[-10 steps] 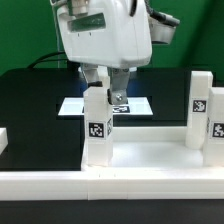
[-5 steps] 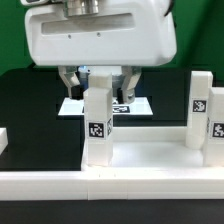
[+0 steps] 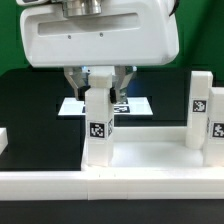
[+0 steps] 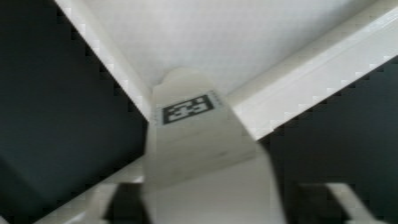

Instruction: Assemble desk

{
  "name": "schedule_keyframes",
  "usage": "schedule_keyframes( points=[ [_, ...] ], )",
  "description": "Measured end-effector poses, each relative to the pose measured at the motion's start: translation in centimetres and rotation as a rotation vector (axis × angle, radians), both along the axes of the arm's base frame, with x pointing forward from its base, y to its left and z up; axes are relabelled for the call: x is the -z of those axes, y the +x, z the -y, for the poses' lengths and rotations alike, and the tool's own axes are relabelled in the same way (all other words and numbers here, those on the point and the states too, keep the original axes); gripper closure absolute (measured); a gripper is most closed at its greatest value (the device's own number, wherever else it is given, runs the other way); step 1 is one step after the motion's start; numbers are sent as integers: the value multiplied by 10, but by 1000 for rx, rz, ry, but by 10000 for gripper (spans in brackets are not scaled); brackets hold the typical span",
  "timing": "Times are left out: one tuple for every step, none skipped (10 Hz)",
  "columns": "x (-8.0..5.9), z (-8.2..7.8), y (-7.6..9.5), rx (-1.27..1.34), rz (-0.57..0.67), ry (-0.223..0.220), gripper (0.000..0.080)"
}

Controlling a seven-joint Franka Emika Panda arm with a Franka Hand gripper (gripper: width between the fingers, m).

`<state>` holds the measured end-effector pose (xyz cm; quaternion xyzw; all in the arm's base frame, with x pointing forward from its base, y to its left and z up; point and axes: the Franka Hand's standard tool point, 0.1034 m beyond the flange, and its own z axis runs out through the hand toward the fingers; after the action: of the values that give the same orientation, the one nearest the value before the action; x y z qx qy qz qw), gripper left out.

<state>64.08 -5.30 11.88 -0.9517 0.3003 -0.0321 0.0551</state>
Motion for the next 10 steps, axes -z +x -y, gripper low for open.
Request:
schedule_keyframes(
  points=[
    [0, 3, 0, 85, -7, 6, 504],
    [0, 3, 0, 181, -15, 14, 504],
    [0, 3, -1, 264, -22, 22, 504],
    [1, 5, -1, 487, -45, 44, 504],
    [0, 7, -2, 677, -69, 65, 504],
    [0, 4, -1, 855, -101, 84, 504],
    [-2, 3, 1, 988, -128, 94, 505],
    [-3, 4, 3, 1110, -142, 105, 505],
    [-2, 4, 4, 1243, -143, 123, 505],
    [-1, 5, 4, 1308, -145, 126, 505]
  ],
)
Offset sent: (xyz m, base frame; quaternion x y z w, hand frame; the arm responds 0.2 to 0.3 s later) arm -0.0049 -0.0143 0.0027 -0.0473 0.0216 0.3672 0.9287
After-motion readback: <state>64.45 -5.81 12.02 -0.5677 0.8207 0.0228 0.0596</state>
